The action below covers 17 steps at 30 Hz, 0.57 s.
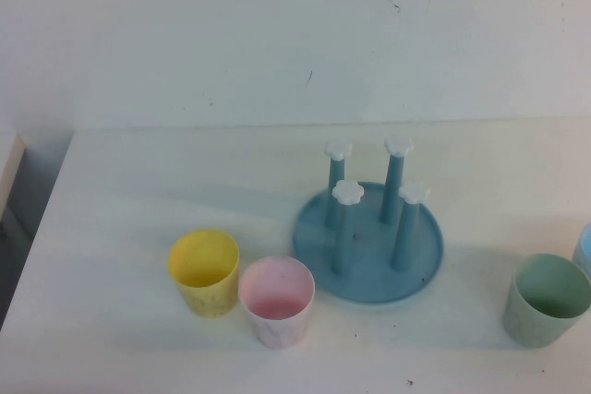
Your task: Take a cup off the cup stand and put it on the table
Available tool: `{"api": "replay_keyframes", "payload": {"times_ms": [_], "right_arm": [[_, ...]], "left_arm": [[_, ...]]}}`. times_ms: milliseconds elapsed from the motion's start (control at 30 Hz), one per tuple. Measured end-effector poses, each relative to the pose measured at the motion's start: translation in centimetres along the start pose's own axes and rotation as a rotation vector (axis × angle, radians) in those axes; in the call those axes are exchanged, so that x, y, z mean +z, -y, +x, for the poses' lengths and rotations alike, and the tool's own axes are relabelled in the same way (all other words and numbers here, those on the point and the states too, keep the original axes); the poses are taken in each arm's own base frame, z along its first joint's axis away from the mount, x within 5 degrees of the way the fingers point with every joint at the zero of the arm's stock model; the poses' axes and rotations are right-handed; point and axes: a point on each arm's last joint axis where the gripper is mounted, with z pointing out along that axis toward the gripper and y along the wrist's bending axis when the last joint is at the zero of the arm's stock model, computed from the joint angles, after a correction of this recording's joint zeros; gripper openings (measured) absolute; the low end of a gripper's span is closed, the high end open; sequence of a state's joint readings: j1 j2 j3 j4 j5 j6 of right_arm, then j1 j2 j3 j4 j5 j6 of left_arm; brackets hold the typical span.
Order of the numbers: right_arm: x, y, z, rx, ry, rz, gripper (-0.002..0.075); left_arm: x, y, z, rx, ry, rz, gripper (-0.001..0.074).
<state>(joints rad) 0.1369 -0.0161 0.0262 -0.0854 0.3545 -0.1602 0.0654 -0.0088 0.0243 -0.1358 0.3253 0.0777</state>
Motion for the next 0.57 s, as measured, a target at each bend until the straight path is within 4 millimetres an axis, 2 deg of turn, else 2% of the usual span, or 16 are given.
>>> {"api": "replay_keyframes", "payload": {"times_ms": [567], "right_arm": [[0.0,0.0,0.0,-0.001,0.0,0.0,-0.0001]], "left_arm": [[-0.02,0.0,0.01,0.002,-0.006,0.0,-0.0001]]}}
